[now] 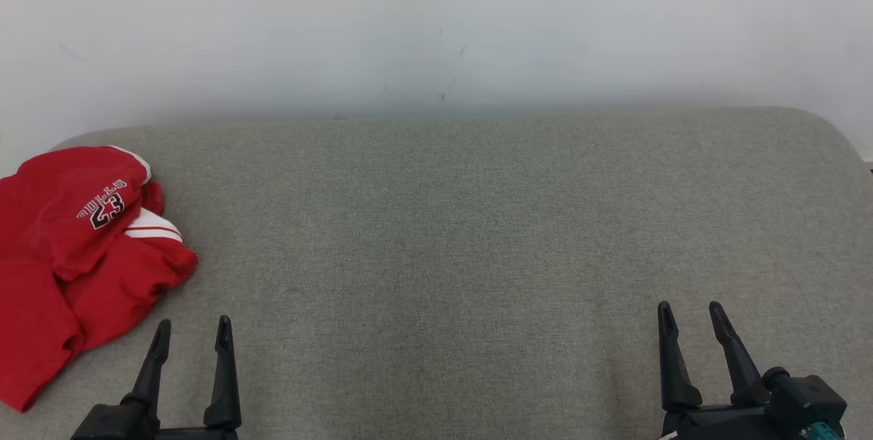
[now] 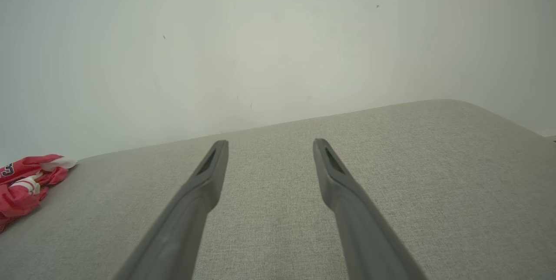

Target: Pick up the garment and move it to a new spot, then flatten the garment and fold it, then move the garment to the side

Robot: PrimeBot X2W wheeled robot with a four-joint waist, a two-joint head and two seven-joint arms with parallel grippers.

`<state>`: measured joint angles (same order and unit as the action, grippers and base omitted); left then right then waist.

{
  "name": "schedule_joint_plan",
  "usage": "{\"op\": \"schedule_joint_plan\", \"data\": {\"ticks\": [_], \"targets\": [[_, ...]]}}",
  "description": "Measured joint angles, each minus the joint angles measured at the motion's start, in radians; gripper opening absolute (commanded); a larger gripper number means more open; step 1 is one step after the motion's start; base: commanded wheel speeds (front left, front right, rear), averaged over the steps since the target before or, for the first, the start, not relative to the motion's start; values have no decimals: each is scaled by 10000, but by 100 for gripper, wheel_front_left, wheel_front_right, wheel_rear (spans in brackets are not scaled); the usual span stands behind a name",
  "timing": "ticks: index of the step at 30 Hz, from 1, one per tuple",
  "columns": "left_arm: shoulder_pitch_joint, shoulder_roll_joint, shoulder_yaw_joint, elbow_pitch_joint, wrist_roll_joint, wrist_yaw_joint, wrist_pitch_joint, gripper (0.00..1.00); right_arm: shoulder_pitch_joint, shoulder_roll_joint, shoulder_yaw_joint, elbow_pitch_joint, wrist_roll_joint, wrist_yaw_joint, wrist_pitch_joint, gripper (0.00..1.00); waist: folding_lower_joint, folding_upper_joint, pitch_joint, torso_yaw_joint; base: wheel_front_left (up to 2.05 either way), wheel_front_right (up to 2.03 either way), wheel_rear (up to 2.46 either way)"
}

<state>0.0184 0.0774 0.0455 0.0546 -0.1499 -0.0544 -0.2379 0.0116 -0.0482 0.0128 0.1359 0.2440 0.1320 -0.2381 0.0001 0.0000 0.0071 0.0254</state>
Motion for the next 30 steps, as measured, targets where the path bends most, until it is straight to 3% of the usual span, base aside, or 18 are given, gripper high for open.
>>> {"op": "schedule_joint_plan", "data": {"ticks": [16,30], "targets": [[14,134,61,213,780,-48,-247,100,134,-4,-90,58,-594,0,-176,100,-1,0,2,102,0,0,0],[57,136,134,-221,-178,-240,445,100,210,-6,-153,69,-224,0,-102,100,0,0,41,167,0,0,0]]}}
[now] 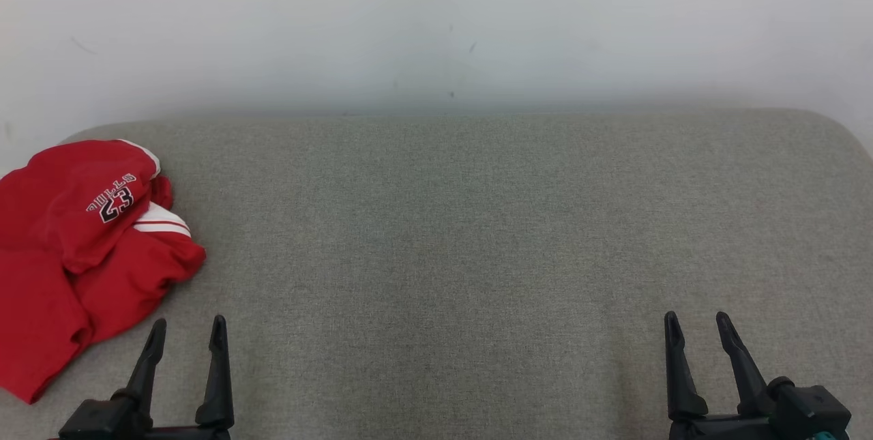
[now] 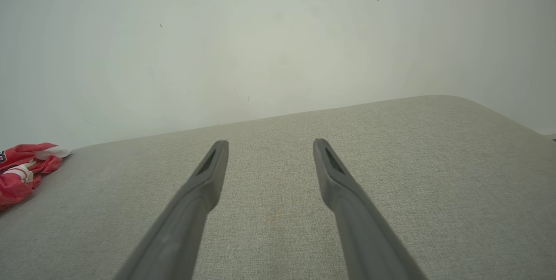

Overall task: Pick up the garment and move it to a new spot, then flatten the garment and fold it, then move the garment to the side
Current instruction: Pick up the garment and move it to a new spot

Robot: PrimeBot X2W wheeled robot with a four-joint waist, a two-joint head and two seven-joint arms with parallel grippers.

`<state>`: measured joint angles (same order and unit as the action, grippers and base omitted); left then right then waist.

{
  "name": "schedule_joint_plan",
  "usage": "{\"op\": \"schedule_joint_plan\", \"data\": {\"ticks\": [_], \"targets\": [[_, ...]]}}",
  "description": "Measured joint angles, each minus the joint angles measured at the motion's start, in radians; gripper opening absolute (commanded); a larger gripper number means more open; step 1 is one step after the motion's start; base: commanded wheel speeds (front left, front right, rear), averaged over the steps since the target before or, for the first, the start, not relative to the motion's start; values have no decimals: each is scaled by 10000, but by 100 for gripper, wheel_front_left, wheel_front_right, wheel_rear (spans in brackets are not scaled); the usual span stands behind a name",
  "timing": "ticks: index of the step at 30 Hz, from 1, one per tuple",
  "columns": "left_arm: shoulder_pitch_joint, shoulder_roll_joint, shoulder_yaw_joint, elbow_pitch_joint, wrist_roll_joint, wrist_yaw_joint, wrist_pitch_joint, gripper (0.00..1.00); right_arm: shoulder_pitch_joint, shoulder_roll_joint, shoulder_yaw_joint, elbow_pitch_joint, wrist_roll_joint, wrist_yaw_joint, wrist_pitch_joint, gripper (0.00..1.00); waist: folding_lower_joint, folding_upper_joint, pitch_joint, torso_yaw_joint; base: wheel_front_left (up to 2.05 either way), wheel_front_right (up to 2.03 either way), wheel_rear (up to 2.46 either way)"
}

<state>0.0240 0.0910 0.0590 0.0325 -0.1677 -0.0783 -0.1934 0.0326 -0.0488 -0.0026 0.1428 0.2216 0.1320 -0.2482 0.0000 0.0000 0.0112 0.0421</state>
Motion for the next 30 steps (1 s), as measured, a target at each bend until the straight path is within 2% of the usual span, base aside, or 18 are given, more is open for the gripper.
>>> {"op": "schedule_joint_plan", "data": {"ticks": [22,30], "targets": [[47,127,-144,50,-90,169,82,100,-4,0,4,121,104,0,73,100,0,1,43,98,0,0,0],[14,207,-207,150,-98,261,86,100,5,0,29,167,148,0,75,100,0,1,17,403,0,0,0]]}}
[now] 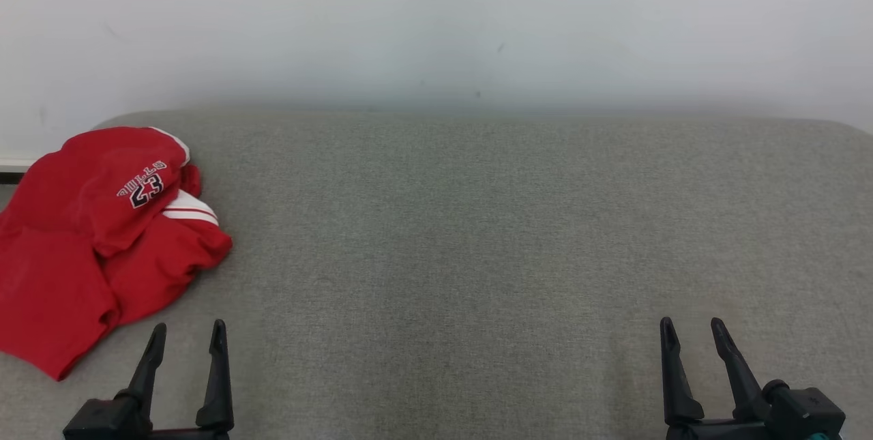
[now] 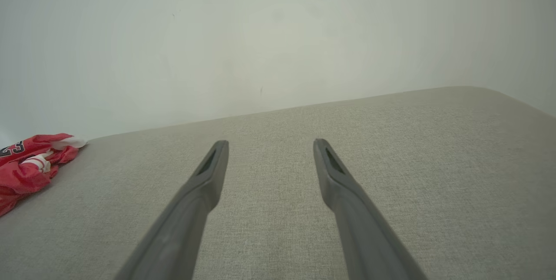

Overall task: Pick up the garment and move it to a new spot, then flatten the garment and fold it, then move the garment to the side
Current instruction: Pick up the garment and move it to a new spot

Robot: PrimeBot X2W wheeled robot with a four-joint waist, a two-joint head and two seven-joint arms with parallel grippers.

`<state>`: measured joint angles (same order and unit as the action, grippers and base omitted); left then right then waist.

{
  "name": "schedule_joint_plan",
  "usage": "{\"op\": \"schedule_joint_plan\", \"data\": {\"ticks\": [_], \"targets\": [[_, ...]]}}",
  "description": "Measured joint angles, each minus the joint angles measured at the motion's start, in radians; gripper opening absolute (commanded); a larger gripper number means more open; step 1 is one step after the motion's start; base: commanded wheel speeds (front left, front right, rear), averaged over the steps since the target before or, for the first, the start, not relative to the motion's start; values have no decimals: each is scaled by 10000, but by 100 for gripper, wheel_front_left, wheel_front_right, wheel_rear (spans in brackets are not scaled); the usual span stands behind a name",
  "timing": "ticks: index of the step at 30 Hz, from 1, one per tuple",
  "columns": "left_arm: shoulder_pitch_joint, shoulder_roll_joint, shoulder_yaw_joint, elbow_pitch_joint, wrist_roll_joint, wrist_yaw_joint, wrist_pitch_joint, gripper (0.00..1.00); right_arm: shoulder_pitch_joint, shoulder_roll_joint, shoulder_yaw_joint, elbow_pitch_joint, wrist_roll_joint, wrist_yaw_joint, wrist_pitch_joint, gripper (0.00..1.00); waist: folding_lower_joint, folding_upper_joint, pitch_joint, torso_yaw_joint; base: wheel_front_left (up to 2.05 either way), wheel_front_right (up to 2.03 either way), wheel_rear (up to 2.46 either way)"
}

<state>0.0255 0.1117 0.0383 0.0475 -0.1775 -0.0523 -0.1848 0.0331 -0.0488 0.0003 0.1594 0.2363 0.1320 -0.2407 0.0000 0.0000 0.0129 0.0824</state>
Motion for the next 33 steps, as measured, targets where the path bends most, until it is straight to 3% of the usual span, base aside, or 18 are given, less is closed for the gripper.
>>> {"op": "schedule_joint_plan", "data": {"ticks": [33], "targets": [[-5,284,178,629,-151,535,-184,100,28,0,573,339,104,0,23,100,0,0,-32,3723,0,0,0]]}}
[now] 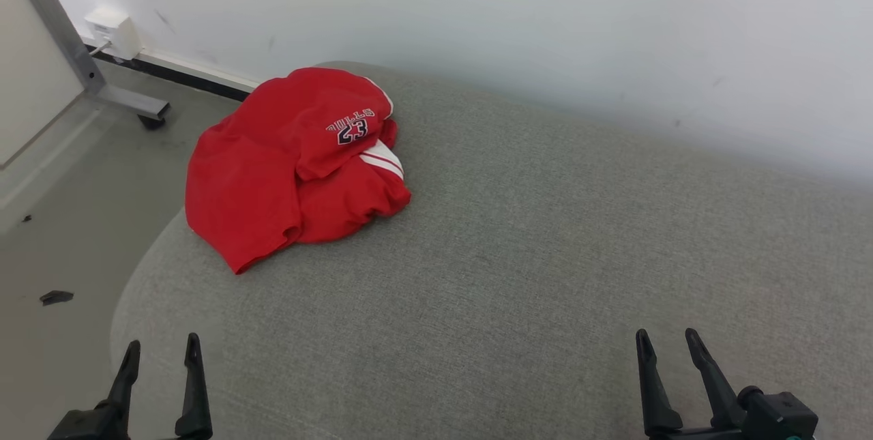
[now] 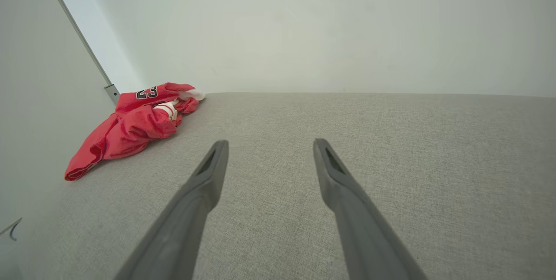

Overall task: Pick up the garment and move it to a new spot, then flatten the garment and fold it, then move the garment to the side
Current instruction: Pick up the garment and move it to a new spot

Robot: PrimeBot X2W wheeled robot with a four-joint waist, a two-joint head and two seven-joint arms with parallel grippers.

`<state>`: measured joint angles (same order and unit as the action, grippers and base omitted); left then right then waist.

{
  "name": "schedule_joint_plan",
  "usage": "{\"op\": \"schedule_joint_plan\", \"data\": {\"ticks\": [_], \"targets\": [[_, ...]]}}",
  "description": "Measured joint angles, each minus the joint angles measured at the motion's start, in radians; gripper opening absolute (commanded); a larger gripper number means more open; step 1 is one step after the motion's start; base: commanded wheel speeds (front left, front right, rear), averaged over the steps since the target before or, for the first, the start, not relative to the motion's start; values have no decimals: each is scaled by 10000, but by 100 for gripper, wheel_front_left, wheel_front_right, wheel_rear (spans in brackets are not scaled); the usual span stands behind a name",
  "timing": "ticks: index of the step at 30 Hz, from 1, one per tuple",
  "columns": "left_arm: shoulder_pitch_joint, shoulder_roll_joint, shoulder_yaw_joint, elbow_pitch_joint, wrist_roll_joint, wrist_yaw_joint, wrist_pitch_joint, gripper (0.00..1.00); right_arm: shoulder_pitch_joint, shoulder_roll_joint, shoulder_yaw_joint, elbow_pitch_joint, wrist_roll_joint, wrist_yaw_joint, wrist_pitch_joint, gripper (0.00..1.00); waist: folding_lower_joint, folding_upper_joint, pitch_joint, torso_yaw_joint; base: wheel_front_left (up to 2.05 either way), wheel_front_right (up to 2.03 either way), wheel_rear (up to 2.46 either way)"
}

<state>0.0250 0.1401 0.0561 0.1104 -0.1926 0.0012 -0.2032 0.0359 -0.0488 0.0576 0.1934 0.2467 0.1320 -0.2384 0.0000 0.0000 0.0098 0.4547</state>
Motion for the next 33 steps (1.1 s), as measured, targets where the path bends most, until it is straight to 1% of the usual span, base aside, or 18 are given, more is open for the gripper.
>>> {"op": "schedule_joint_plan", "data": {"ticks": [5,10,19,21,24,28,33], "targets": [[5,15,71,79,-52,73,-46,100,-65,0,27,19,-4,0,0,100,0,0,19,300,0,0,0],[36,23,119,190,-207,119,-136,100,-72,0,42,25,-8,0,4,100,0,0,51,444,0,0,0],[-151,111,111,405,-303,148,-188,100,-188,0,50,-31,-92,0,102,100,0,0,202,367,0,0,0],[-338,174,136,435,-376,71,-186,100,-232,2,35,-71,-111,0,128,100,-1,0,267,276,0,0,0],[-851,301,209,500,-539,-17,-184,100,-388,2,-75,-176,-255,0,213,100,0,0,430,105,0,0,0],[-1946,535,291,523,-725,-194,-88,100,-596,4,-247,-391,-537,0,401,100,0,0,729,-228,0,0,0],[-3688,1114,554,667,-1141,-470,111,100,-987,4,-543,-871,-968,0,637,100,0,0,1284,-736,0,0,0]]}}
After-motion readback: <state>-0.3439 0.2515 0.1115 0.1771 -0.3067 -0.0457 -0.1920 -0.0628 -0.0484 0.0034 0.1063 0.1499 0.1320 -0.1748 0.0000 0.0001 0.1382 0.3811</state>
